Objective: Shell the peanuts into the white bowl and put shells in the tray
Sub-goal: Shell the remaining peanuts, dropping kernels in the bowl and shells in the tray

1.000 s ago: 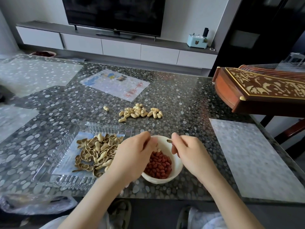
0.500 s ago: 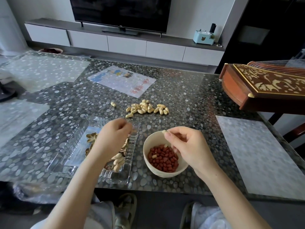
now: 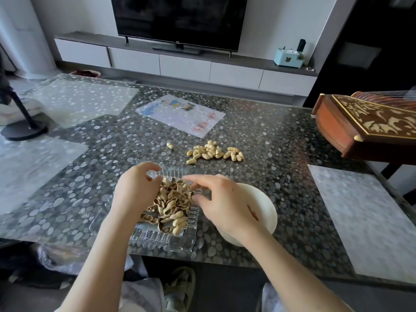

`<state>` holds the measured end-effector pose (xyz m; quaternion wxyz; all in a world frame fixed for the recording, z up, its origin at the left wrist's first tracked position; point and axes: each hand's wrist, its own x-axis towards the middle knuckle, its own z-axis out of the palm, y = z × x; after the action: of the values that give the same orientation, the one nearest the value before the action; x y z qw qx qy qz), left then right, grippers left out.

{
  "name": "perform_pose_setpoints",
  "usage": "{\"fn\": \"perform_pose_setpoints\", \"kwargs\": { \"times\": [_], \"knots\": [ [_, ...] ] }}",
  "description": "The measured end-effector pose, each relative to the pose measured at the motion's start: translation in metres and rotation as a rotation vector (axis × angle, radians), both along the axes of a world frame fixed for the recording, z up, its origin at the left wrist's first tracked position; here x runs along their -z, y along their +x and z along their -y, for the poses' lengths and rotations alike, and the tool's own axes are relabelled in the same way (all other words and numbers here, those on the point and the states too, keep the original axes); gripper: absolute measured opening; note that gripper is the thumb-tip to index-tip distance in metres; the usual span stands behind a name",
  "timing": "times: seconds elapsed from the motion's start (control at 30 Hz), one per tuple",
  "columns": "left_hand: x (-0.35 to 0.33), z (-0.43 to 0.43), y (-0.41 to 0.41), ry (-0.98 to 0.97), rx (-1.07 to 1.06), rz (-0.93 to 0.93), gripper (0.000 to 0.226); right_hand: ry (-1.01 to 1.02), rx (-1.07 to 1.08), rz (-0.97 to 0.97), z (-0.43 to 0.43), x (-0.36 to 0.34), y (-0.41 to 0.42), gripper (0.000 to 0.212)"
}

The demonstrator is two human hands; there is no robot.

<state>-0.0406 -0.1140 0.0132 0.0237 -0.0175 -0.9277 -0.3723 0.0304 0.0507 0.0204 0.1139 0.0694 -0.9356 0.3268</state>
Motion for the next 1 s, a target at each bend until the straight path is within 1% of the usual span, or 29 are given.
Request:
{"fn": "perform_pose_setpoints", "kwargs": {
  "times": [0.07, 0.13, 0.2, 0.27, 0.37, 0.43, 0.57, 0.67, 0.8, 0.93, 1.0],
  "knots": [
    [-0.001, 0.002, -0.002, 0.021, -0.037, -0.025, 0.023, -0.011, 0.133, -0.013, -0.011, -0.001, -0.016, 0.031],
    [-0.002, 0.003, -0.004, 0.058, -0.076, -0.046, 0.026, 0.073, 0.336, 0.017, -0.031, 0.0, -0.045, 0.027],
    [-0.003, 0.002, -0.005, 0.089, -0.1, -0.065, 0.026, 0.177, 0.482, 0.151, -0.055, 0.002, -0.078, 0.026],
    [-0.004, 0.001, -0.005, 0.107, -0.105, -0.086, 0.024, 0.23, 0.588, 0.297, -0.078, 0.005, -0.105, 0.023],
    [-0.006, -0.002, -0.007, 0.125, -0.098, -0.11, 0.021, 0.202, 0.699, 0.422, -0.105, 0.012, -0.132, 0.024],
    [-0.007, -0.004, -0.009, 0.136, -0.093, -0.122, 0.021, 0.162, 0.728, 0.466, -0.113, 0.019, -0.144, 0.027],
    [-0.007, -0.008, -0.013, 0.16, -0.09, -0.144, 0.02, 0.155, 0.713, 0.52, -0.116, 0.035, -0.158, 0.029],
    [-0.006, -0.012, -0.014, 0.17, -0.083, -0.154, 0.019, 0.11, 0.735, 0.485, -0.116, 0.042, -0.162, 0.027],
    [-0.005, -0.016, -0.014, 0.161, -0.073, -0.168, 0.021, 0.005, 0.764, 0.441, -0.118, 0.043, -0.162, 0.032],
    [-0.006, -0.023, -0.011, 0.15, -0.049, -0.164, 0.021, -0.084, 0.753, 0.403, -0.125, 0.047, -0.158, 0.031],
    [-0.006, -0.027, -0.008, 0.147, -0.024, -0.152, 0.02, -0.093, 0.727, 0.346, -0.126, 0.046, -0.152, 0.028]
  ]
}}
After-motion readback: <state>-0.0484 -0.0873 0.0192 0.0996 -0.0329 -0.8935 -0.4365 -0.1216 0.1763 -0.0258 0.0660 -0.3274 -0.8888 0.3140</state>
